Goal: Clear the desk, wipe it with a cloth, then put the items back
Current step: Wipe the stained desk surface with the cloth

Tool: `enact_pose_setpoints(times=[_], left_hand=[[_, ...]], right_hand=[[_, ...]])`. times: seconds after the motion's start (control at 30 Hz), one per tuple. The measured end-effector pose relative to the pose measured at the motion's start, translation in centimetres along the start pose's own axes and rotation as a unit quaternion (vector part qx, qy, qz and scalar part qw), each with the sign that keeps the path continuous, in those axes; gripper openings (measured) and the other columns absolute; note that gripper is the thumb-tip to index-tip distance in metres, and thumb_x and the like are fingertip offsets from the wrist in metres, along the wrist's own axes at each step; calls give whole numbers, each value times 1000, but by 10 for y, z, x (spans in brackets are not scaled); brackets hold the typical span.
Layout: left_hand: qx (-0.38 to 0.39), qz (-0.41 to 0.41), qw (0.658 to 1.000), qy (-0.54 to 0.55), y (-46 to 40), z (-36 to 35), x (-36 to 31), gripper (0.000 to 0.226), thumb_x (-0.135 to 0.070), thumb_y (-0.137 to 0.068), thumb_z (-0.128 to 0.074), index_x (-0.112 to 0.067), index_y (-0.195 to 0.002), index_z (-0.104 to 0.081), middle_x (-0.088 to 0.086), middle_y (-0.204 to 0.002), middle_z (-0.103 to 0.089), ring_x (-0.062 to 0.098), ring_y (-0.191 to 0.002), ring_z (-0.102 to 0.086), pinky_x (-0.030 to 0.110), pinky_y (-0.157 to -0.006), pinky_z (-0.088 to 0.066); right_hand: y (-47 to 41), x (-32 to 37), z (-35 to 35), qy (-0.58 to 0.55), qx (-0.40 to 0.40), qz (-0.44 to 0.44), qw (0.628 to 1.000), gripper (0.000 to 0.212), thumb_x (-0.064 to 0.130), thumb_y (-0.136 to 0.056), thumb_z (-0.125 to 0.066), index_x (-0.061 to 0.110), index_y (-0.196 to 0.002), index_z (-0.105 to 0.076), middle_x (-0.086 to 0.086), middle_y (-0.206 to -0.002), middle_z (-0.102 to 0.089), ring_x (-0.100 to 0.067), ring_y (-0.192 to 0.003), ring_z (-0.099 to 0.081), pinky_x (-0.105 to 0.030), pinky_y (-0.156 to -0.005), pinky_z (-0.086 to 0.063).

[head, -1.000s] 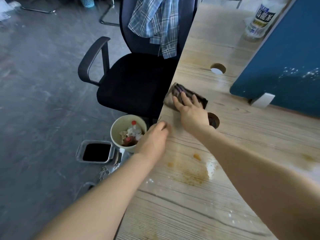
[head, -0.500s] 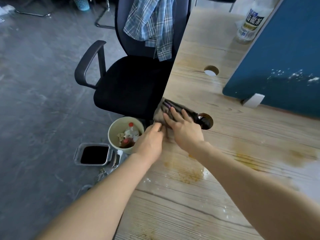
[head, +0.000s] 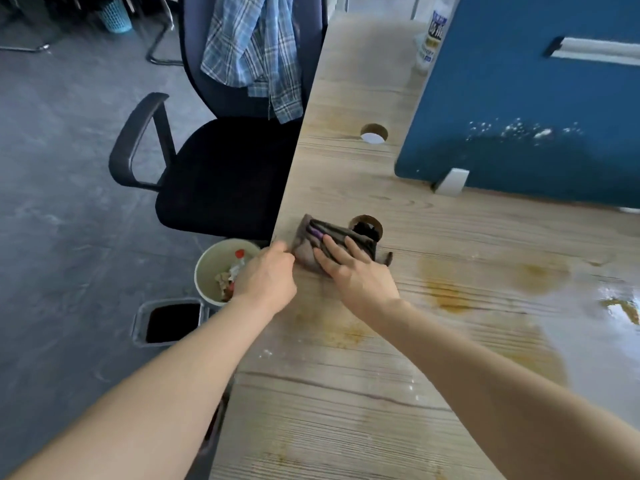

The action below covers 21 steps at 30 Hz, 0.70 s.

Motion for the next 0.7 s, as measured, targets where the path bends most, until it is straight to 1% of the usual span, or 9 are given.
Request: enact_pose_setpoints(times=[0.07, 0.13, 0.17, 0.3, 0.4, 0.47, 0.57, 0.63, 0.7], left_hand=[[-15, -6, 1000, -4, -1, 6, -15, 34, -5, -91, -41, -12, -120, -56, 1, -127, -47, 24, -111, -50, 36, -78, -46], [-33, -31, 999, 6, -4, 6, -34, 43, -4, -92, -41, -14, -133, -47, 0, -135, -43, 22, -122, -42, 36, -88, -45], [-32, -42, 999, 15, -5, 5, -44, 47, -4, -91, -41, -15, -137, -43, -1, -139, -40, 21, -125, -39, 35, -91, -44], [-3, -64, 997, 35, -2, -9, -73, 56, 2, -90, -39, -14, -144, -32, -2, -148, -29, 18, -132, -31, 32, -94, -42], [-6, -66, 997, 47, -2, -15, -75, 63, 8, -89, -36, -12, -148, -24, -1, -154, -19, 18, -138, -24, 28, -105, -33], [3, -76, 996, 49, -2, -18, -73, 63, 7, -90, -36, -12, -149, -22, -1, -156, -15, 18, -140, -20, 29, -108, -28], [9, -80, 995, 50, -3, -16, -73, 62, 6, -91, -36, -10, -149, -21, 1, -156, -16, 18, -141, -18, 28, -110, -26], [15, -77, 995, 57, -3, -14, -76, 62, 7, -90, -37, -9, -149, -21, 1, -154, -19, 18, -140, -20, 28, -109, -29], [17, -73, 996, 53, -4, -13, -77, 63, 7, -89, -39, -9, -148, -23, 1, -152, -22, 18, -138, -24, 28, -105, -34]], right_hand=[[19, -22, -3, 1, 6, -20, 1000, 65, 8, -98, -34, 33, -151, -6, 7, -159, 7, -24, -147, 1, -40, -105, -36], [27, -48, -4, 3, 9, -57, 998, 69, 7, -97, -35, 34, -151, -3, 8, -159, 9, -23, -146, 3, -40, -106, -35], [27, -62, -3, 1, 5, -77, 997, 71, 6, -96, -35, 35, -150, -1, 9, -158, 10, -23, -146, 4, -40, -107, -34], [5, -113, 10, -32, -19, -155, 987, 70, 2, -96, -31, 37, -150, -3, 10, -158, 8, -23, -147, 1, -43, -109, -31], [-8, -128, 22, -50, -38, -198, 978, 68, 1, -95, -32, 33, -151, -8, 7, -159, 4, -26, -146, -2, -44, -110, -27], [4, -118, 18, -52, -39, -200, 978, 66, 3, -96, -31, 30, -151, -8, 5, -159, 2, -28, -146, -3, -43, -110, -28], [38, -95, 1, -35, -24, -156, 987, 66, 4, -96, -31, 30, -151, -6, 7, -159, 4, -27, -146, -3, -42, -106, -35], [48, -95, -1, -23, -13, -131, 991, 68, 5, -96, -32, 33, -151, -5, 9, -159, 4, -25, -146, -3, -42, -103, -40], [33, -113, 6, -21, -14, -133, 991, 67, 5, -96, -32, 35, -151, -6, 10, -159, 3, -24, -146, -5, -43, -106, -36]])
Point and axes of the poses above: each hand's wrist, its own y-axis away from the middle knuckle, its own z-axis out of the back of the hand, x = y × z, the point moved 6 cm from there along -y, towards the middle knuckle
